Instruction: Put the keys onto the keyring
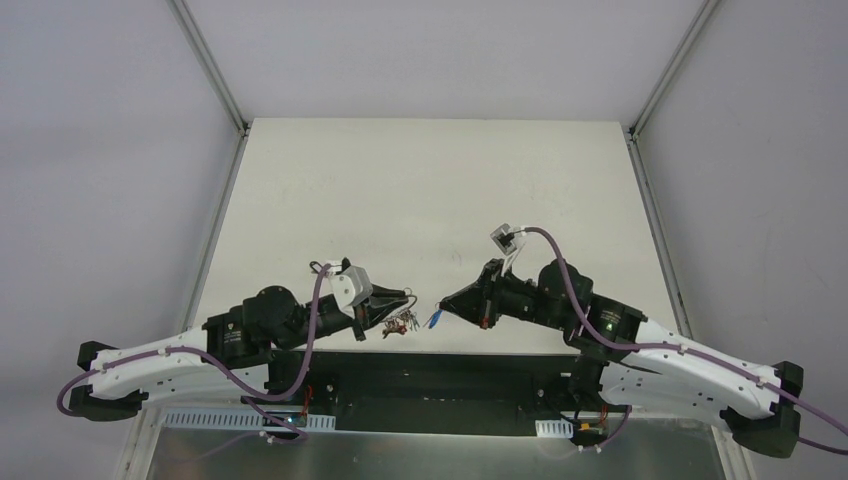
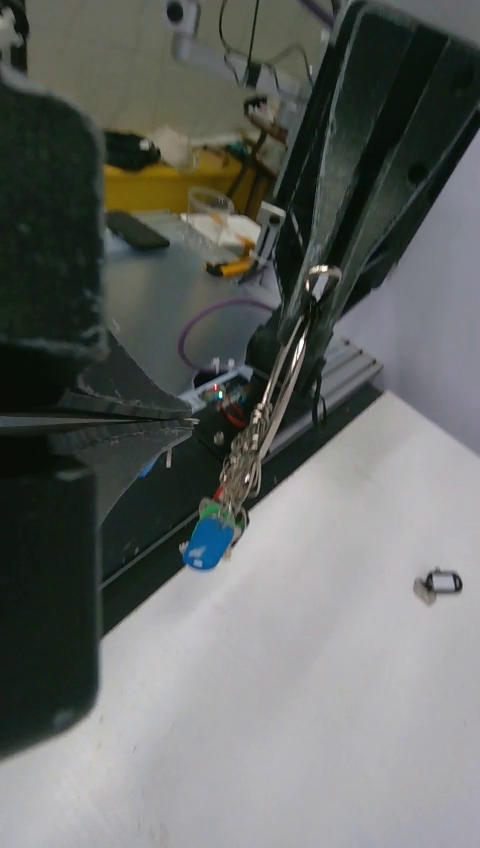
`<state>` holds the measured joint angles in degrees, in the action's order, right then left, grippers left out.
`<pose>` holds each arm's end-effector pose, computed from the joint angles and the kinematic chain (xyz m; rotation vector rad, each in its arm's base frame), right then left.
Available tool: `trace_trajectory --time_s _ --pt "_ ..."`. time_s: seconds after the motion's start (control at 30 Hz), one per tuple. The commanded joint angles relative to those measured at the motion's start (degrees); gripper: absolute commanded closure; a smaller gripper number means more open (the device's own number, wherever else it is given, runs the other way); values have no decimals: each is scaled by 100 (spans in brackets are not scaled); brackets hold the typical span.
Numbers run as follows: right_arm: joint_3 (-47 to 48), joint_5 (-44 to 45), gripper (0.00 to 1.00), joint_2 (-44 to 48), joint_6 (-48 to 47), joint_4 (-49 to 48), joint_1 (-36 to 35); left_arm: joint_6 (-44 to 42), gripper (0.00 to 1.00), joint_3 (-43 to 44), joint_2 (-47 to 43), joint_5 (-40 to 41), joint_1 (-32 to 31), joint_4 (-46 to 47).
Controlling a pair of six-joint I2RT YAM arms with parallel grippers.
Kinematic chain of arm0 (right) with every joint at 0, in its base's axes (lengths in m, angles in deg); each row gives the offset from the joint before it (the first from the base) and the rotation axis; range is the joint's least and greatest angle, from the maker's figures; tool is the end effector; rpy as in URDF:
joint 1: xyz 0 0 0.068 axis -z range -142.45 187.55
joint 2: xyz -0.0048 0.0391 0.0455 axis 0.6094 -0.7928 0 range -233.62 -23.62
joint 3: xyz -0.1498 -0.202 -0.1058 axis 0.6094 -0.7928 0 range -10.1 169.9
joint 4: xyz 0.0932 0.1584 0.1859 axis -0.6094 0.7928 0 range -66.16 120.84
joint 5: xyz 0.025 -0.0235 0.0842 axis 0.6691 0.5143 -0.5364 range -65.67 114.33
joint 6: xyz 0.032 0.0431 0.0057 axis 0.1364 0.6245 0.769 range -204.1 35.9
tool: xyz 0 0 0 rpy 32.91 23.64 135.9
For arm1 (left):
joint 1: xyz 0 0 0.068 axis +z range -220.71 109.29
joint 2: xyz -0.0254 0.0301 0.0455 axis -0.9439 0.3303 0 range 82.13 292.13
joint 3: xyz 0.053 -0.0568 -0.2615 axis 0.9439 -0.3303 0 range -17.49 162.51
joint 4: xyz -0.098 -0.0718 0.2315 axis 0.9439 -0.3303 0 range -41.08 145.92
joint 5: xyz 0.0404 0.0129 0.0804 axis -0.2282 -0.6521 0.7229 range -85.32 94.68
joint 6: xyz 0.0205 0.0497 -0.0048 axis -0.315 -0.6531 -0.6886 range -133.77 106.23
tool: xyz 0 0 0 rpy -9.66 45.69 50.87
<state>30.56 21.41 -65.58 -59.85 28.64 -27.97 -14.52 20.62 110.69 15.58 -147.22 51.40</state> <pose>0.0725 0.1636 0.3328 -0.6842 1.6977 1.1939 0.0365 -0.1232 0.3490 0.8397 1.3088 -0.9204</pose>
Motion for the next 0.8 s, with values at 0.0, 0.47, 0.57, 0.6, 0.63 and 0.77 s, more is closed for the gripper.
trace_trajectory --time_s 0.0,0.47,0.57,0.6,0.63,0.77 --pt "-61 -786 100 81 1078 -1322 -37 -278 100 164 -42 -456 -13 814" --pt "-326 -1054 100 -570 2435 -3485 -383 -623 100 -5 -206 -1446 -13 1437" --pt "-307 -1003 100 -632 2482 -3661 -458 -653 100 -35 -264 -1599 -13 1452" --pt "-306 -1007 100 -630 2503 -3719 -480 -664 100 -47 -290 -1619 -13 1462" --pt "-294 -1009 100 -643 2518 -3763 -503 -682 100 -64 -308 -1656 -13 1469" --pt "-273 -1090 100 -639 2562 -3857 -550 -741 100 -109 -437 -1714 -13 1507"
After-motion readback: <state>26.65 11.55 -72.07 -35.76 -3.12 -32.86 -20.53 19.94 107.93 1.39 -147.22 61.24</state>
